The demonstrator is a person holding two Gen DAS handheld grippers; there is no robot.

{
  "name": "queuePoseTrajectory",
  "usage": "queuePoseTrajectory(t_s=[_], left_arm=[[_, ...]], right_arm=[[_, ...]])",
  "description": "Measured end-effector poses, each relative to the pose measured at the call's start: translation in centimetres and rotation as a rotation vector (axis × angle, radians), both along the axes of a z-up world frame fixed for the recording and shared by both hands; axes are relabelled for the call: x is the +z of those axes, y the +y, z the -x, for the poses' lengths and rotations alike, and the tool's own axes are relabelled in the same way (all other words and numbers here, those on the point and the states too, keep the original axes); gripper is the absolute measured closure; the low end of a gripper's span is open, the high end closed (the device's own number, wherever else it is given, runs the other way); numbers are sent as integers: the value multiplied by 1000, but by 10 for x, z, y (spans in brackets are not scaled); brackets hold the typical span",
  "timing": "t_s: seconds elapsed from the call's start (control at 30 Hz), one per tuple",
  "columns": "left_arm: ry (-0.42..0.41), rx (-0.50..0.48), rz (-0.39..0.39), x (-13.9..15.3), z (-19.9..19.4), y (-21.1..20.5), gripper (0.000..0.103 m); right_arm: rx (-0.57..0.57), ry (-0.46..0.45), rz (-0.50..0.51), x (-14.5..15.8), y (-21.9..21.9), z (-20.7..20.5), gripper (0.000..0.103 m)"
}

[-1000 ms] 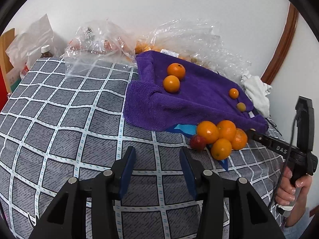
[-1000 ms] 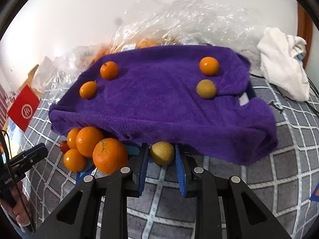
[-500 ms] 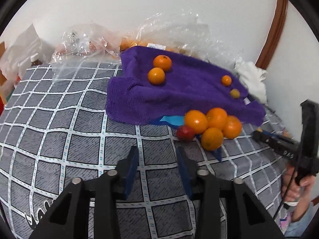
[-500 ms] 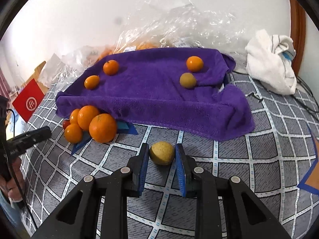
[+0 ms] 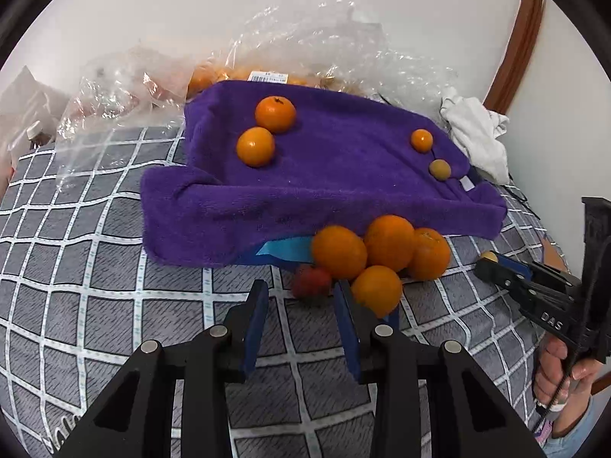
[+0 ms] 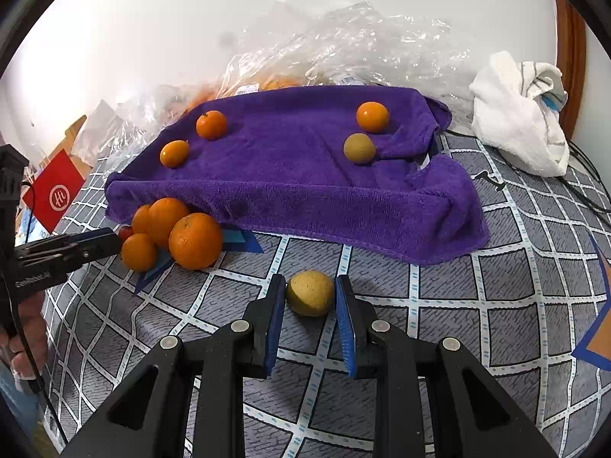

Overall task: Organize fruits
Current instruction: 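Grasp another yellow-green fruit from the row with the right gripper, then grasp the small red fruit with the left gripper while the right holds the yellow-green fruit, then carry both fruits over the purple towel, lower them and open both grippers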

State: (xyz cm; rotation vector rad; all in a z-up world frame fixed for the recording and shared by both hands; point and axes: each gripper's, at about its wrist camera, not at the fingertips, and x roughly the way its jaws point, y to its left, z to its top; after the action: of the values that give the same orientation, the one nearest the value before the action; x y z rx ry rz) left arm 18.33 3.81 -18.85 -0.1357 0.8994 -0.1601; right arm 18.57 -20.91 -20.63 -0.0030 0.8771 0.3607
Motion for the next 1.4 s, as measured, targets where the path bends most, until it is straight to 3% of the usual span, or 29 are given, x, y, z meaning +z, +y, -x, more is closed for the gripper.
queuePoseTrajectory(t_s=[0.3, 0.4, 0.73, 1.4], left_arm=[[-32, 5, -78, -6, -9, -12, 69], [-38, -19, -46, -5, -9, -9, 80], [-93, 13, 109, 2, 0, 15, 80], [-185, 8, 118, 17, 15, 13, 80]], right_arm=[[13, 1, 6, 0, 2, 0, 77], [16, -1, 17, 0, 4, 0, 77], [19, -2, 15, -1, 4, 0, 76], [35, -42, -36, 6, -3, 4, 77]])
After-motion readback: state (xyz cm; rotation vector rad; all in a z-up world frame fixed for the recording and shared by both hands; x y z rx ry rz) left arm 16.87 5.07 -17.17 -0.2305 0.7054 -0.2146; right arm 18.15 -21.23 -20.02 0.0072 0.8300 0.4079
